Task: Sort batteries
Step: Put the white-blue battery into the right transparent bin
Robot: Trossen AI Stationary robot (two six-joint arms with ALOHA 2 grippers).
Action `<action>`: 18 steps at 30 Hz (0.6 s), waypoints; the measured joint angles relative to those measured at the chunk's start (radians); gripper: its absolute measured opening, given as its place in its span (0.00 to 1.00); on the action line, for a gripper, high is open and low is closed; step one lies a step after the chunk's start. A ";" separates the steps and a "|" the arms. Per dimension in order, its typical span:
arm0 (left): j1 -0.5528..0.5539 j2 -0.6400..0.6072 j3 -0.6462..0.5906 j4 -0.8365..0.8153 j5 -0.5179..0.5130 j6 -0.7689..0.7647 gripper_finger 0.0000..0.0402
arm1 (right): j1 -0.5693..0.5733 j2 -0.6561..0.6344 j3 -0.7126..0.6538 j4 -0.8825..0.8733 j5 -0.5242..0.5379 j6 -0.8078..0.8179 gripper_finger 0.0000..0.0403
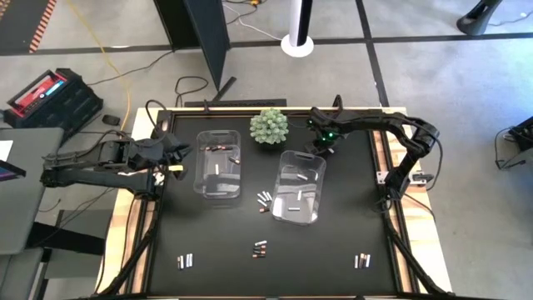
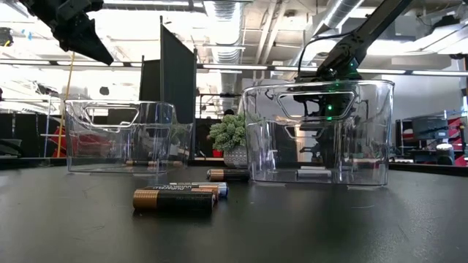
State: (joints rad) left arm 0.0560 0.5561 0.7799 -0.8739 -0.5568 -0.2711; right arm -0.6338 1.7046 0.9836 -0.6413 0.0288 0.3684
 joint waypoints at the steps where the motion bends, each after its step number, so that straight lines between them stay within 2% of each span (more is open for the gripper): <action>1: 0.000 0.000 0.000 -0.001 0.000 -0.001 0.18 | 0.000 0.000 0.000 -0.005 0.000 -0.006 0.37; 10: 0.000 0.000 0.000 -0.005 0.000 -0.003 0.18 | -0.023 0.000 0.000 -0.038 0.000 -0.030 0.54; 18: 0.000 0.000 0.000 -0.004 0.000 -0.004 0.18 | -0.031 -0.011 0.000 -0.064 0.000 -0.046 0.56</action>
State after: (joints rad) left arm 0.0559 0.5560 0.7796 -0.8783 -0.5568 -0.2748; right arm -0.6647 1.6936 0.9836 -0.7053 0.0288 0.3221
